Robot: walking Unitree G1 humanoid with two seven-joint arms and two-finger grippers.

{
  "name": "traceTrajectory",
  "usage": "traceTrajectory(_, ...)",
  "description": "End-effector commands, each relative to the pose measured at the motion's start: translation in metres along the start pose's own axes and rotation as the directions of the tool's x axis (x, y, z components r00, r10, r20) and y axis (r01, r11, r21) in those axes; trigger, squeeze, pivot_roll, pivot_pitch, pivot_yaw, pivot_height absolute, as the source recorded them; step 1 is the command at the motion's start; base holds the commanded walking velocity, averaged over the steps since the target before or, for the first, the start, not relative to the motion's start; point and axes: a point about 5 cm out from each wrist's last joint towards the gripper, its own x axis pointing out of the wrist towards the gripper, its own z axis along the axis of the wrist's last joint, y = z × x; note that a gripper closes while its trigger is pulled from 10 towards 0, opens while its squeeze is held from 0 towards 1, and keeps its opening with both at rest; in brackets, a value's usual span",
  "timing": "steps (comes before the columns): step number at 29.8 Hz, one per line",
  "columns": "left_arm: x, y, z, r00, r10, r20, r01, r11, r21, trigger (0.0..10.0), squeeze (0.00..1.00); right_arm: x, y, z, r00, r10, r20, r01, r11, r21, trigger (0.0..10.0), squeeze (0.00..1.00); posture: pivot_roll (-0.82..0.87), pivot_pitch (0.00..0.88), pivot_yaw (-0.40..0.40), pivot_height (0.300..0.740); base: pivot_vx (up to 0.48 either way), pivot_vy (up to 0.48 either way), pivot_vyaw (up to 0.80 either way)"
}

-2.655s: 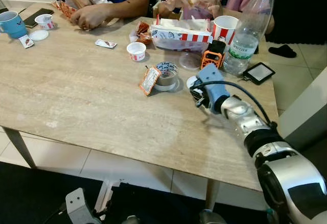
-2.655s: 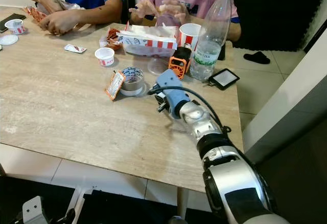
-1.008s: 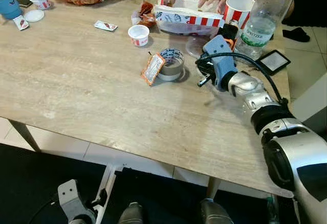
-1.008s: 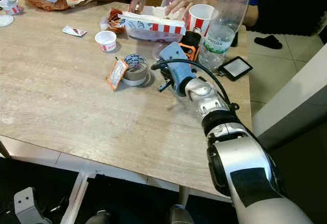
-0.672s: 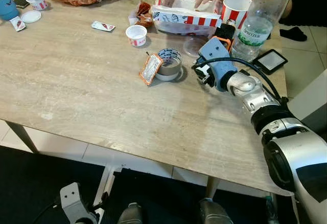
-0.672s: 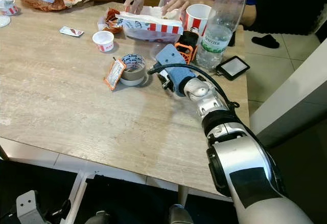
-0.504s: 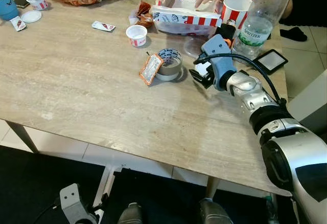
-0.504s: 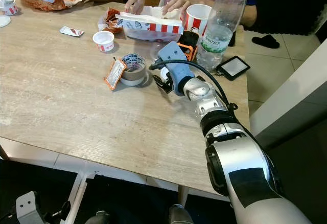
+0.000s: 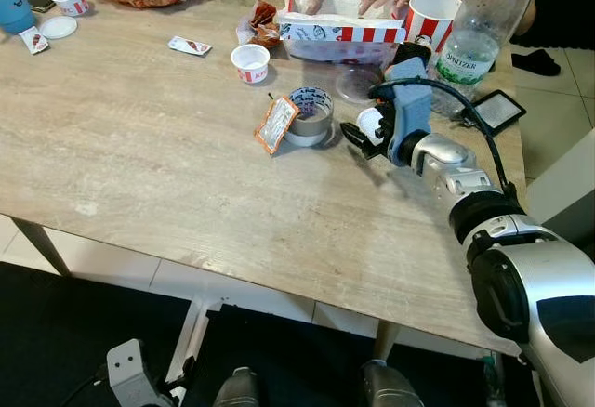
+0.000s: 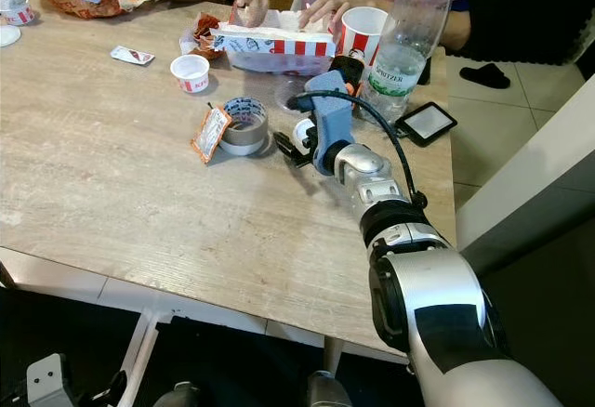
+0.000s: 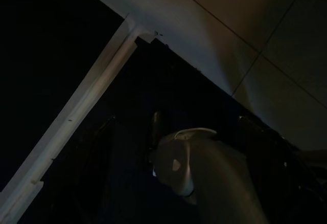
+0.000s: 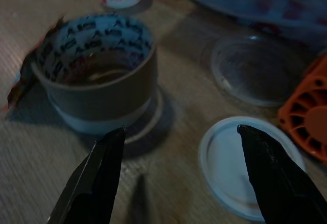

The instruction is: Restocking fridge

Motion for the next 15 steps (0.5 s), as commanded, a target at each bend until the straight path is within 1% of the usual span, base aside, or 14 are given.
traceTrajectory(1, -0.0082, 0.0058, -0.0127, 0.999, 0.013, -0.035, -0.013, 1.000, 0.000, 10.0, 0.00, 0.0002, 0.0018, -0.0082, 0.999, 0.001, -0.036, -0.002, 1.000, -0.025, 10.0, 0.00, 0.04, 0.280, -0.038, 0.740, 0.000, 0.000, 0.00)
traceTrajectory(4, -0.0089, 0.0065, -0.0132, 0.999, 0.014, -0.035, -0.014, 1.000, 0.001, 10.0, 0.00, 0.0002, 0.0017, -0.0088, 0.999, 0.000, -0.041, -0.001, 1.000, -0.031, 10.0, 0.00, 0.04, 0.280, -0.038, 0.740, 0.000, 0.000, 0.00)
traceTrajectory(8, -0.0139, 0.0110, -0.0170, 0.999, 0.014, -0.037, -0.014, 1.000, 0.009, 10.0, 0.00, -0.0006, -0.0004, -0.0095, 0.998, -0.014, -0.059, 0.011, 0.999, -0.052, 10.0, 0.00, 0.04, 0.307, -0.033, 0.740, 0.000, 0.000, 0.00)
traceTrajectory(13, -0.0170, 0.0134, -0.0193, 0.999, 0.009, -0.042, -0.008, 1.000, 0.020, 10.0, 0.00, -0.0013, -0.0029, -0.0092, 0.998, -0.029, -0.061, 0.028, 1.000, -0.013, 10.0, 0.00, 0.04, 0.311, -0.030, 0.740, 0.000, 0.000, 0.00)
traceTrajectory(15, -0.0167, 0.0138, -0.0178, 0.999, 0.006, -0.037, -0.005, 1.000, 0.024, 10.0, 0.00, -0.0019, -0.0046, -0.0103, 0.996, -0.046, -0.082, 0.045, 0.999, -0.012, 10.0, 0.00, 0.04, 0.318, -0.028, 0.740, 0.000, 0.000, 0.00)
